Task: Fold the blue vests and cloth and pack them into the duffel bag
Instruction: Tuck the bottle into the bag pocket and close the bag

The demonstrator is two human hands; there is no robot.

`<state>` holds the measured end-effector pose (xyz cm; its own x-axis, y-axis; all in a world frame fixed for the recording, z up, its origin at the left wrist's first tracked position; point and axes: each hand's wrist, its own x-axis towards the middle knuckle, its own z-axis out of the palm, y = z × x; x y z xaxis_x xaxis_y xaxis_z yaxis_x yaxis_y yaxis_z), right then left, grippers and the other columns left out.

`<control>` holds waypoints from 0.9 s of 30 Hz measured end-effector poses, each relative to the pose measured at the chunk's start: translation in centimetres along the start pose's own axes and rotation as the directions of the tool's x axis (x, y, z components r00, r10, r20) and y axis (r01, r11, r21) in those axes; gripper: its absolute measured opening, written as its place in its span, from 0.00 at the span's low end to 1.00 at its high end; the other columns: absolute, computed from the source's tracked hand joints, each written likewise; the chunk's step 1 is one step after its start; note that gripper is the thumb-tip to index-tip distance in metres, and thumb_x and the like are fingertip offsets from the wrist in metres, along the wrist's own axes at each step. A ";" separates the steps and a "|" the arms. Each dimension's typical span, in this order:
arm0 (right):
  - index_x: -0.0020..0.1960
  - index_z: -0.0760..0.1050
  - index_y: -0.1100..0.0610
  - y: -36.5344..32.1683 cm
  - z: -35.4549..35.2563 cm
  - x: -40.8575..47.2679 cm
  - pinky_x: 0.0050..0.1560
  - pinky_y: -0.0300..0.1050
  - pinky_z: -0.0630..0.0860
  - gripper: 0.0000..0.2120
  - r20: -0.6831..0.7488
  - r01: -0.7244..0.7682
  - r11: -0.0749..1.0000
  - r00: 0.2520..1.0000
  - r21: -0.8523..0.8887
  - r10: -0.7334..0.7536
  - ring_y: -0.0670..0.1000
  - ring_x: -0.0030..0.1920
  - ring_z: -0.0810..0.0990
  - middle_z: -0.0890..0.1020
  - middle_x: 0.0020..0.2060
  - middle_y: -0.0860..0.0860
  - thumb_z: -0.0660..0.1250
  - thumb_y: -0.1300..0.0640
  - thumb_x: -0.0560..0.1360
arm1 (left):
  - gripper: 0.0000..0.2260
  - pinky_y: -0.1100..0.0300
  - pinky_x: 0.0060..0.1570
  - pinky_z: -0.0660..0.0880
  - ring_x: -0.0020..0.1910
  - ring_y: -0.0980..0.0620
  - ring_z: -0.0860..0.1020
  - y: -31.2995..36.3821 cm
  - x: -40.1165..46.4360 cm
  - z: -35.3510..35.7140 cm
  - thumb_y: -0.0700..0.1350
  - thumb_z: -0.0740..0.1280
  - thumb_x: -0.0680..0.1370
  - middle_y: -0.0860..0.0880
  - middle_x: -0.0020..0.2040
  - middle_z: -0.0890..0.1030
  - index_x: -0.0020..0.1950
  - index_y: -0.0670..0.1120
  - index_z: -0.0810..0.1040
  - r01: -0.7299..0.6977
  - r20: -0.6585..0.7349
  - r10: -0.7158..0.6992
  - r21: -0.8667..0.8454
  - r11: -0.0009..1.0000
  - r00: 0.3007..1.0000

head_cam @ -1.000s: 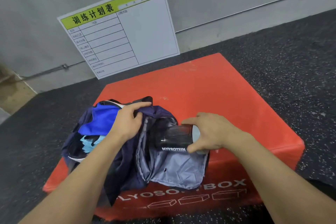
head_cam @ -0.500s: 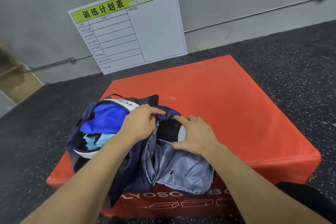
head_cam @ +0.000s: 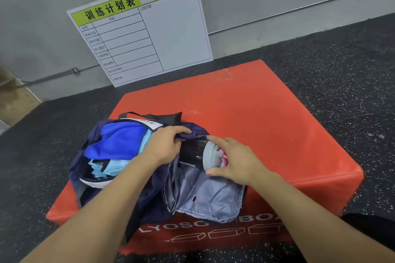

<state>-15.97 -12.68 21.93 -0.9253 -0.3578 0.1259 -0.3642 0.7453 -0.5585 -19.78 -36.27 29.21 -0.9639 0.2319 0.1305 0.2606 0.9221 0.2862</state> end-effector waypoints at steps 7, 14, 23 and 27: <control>0.81 0.50 0.37 -1.8 2.0 2.7 0.59 0.53 0.76 0.45 0.000 -0.018 1.000 1.000 0.006 0.018 0.56 0.61 0.78 0.69 0.70 0.48 0.68 0.29 0.71 | 0.20 0.71 0.48 0.68 0.44 0.74 0.75 0.3 0.3 -2.0 0.32 0.63 0.78 0.56 0.53 0.83 0.63 0.50 0.82 -0.101 0.026 0.109 -0.206 0.973 0.994; 0.72 0.59 0.51 -4.6 4.6 5.7 0.47 0.51 0.76 0.43 -0.104 -0.096 0.993 0.989 0.074 0.103 0.59 0.54 0.81 0.78 0.60 0.50 0.75 0.33 0.68 | 0.23 0.73 0.54 0.69 0.53 0.66 0.77 0.4 1.0 -2.6 0.30 0.61 0.76 0.55 0.59 0.83 0.64 0.50 0.82 -0.095 0.064 0.113 -0.232 0.968 0.992; 0.65 0.70 0.45 -3.6 4.6 5.5 0.50 0.48 0.68 0.27 -0.183 -0.073 0.966 0.976 0.249 0.121 0.54 0.57 0.77 0.77 0.56 0.45 0.76 0.43 0.71 | 0.24 0.75 0.57 0.67 0.61 0.59 0.77 0.0 1.7 -1.7 0.31 0.61 0.77 0.55 0.63 0.81 0.68 0.50 0.79 -0.085 0.071 0.108 -0.264 0.961 0.992; 0.70 0.76 0.43 -2.7 4.2 4.2 0.58 0.43 0.68 0.22 -0.237 -0.033 0.977 0.968 0.213 0.084 0.49 0.62 0.77 0.79 0.63 0.44 0.73 0.52 0.76 | 0.24 0.68 0.65 0.68 0.65 0.58 0.76 0.0 1.9 -1.4 0.31 0.61 0.77 0.55 0.65 0.80 0.68 0.50 0.79 -0.093 0.087 0.121 -0.272 0.958 0.989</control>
<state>-18.37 -18.57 20.56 -0.9514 -0.1501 0.2688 -0.3024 0.6199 -0.7241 -21.54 -36.29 30.78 -0.9265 0.3673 0.0813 0.3538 0.7773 0.5202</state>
